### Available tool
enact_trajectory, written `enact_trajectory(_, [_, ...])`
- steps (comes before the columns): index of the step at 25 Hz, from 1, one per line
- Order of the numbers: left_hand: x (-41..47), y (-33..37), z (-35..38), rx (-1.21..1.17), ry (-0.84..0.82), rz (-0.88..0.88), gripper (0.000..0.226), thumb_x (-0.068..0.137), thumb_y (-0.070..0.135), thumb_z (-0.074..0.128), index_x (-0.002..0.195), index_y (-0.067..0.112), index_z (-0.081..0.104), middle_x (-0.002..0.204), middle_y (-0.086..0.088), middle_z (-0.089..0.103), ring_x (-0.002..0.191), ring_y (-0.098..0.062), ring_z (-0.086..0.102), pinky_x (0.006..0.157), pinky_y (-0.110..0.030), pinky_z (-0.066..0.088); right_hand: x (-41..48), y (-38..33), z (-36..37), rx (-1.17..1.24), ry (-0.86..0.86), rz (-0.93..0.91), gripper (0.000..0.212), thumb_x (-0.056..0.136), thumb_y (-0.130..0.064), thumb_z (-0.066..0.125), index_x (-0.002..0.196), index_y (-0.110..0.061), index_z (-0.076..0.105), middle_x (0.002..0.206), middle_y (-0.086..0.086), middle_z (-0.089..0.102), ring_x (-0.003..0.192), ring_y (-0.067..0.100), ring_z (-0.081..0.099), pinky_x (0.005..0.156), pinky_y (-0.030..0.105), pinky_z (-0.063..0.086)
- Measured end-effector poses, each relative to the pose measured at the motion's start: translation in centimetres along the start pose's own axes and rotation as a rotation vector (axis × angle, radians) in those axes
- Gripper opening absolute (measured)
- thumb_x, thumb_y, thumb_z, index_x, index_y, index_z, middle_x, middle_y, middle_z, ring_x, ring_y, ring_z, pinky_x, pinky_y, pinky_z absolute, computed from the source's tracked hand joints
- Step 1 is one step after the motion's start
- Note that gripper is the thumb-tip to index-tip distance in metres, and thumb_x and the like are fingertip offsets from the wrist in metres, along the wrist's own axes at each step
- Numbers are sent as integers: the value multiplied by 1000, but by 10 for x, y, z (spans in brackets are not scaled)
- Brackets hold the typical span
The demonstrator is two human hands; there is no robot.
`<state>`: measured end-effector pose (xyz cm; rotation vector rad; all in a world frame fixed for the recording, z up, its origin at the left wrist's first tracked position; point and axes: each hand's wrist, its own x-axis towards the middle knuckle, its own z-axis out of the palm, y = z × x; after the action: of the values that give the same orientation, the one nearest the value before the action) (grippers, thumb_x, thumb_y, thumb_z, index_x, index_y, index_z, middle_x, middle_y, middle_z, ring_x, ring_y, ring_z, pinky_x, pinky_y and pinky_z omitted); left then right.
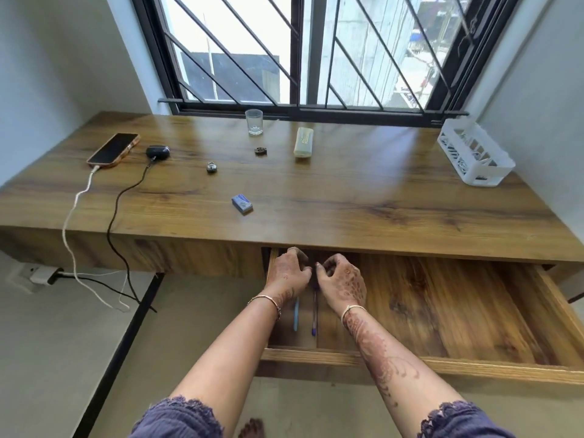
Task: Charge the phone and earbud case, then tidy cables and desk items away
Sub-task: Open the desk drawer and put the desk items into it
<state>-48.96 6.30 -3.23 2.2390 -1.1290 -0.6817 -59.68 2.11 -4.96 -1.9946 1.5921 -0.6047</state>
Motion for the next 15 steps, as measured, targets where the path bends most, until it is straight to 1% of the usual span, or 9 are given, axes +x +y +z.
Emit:
enact_trajectory(2, [1,2,-14,-55,40,27,23,86,22,62,108,17,61,105,-4,68,102,-19,62,83,-21,41,6,-13,-8,1,36,-17,22,87,-44,59,90,-23,63,90,-2,70,91,21,66,70,27,45])
enact_trajectory(5, [7,3,-42,-102,120,68,22,86,20,61,108,16,60,101,-3,70,93,-18,65,83,-22,47,20,-37,-14,16,63,-73,21,88,-42,58,98,-25,61,98,-2,70,98,19,64,79,28,47])
enact_trajectory(8, [22,-3,-76,-172,217,50,20,87,15,59,107,13,60,98,-5,69,81,-15,63,78,-21,48,36,-67,-8,45,40,-139,19,88,-35,58,103,-23,59,100,-3,66,99,19,62,81,28,46])
enact_trajectory(11, [48,-18,-106,-189,286,25,20,87,13,58,106,13,60,97,-4,69,86,-18,65,78,-20,46,53,-99,10,-1,5,-185,20,88,-33,58,106,-25,58,105,-4,64,100,19,61,83,30,49])
enact_trajectory(13, [68,-32,-122,-197,299,9,19,86,12,59,106,14,60,97,-4,70,90,-19,66,79,-20,46,63,-117,30,-25,-40,-202,22,87,-34,58,107,-26,58,107,-4,63,102,19,61,85,31,49])
enact_trajectory(15, [89,-48,-136,-210,298,-17,21,85,10,59,106,14,60,99,-5,70,88,-18,65,79,-21,46,72,-133,51,-40,-82,-221,30,84,-42,60,110,-27,58,111,-6,62,105,19,60,89,31,47])
